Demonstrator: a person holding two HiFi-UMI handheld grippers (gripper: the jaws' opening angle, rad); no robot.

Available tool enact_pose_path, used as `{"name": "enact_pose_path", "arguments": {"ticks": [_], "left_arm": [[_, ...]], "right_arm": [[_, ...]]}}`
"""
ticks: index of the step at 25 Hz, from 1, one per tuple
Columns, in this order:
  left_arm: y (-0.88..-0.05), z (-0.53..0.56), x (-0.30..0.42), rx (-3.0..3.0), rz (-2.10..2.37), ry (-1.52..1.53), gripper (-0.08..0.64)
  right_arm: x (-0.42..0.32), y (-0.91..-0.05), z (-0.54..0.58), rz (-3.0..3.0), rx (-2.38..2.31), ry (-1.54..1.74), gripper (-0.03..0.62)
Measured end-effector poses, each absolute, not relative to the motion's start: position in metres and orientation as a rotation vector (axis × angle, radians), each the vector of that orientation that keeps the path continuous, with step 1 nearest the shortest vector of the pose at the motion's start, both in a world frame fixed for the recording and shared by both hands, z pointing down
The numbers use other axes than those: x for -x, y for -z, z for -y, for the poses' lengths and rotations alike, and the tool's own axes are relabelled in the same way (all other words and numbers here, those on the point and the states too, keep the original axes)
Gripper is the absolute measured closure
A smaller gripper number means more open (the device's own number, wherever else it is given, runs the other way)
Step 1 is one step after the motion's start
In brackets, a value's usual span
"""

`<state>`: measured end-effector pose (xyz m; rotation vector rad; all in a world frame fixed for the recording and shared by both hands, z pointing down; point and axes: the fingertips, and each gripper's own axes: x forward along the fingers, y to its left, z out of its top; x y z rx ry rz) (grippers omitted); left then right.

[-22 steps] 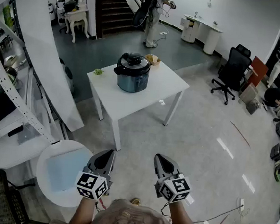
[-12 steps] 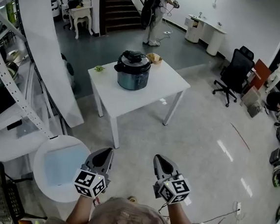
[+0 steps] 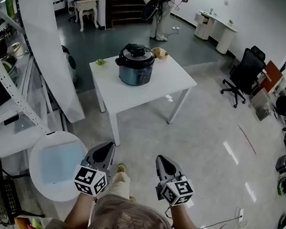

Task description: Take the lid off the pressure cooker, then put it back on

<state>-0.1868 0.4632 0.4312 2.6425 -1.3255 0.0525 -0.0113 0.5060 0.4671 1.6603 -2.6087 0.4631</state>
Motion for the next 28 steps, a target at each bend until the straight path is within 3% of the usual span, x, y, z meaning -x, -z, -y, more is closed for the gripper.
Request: {"name": "enact_pose_path", "arguments": {"ticks": [11,28], "left_arm": [[-0.436,-0.372,0.156,-2.653,1.286,-0.013,0.557],[-0.412,-0.151,0.139,-2.668,1.255,0.002,0.557]], "right_arm": [[-0.007,-0.472,-0.427,2.607,-1.656,-0.450,0.597],[-0.023,-0.454,-0.212,2.611,-1.688,-0.473,0.597]]}}
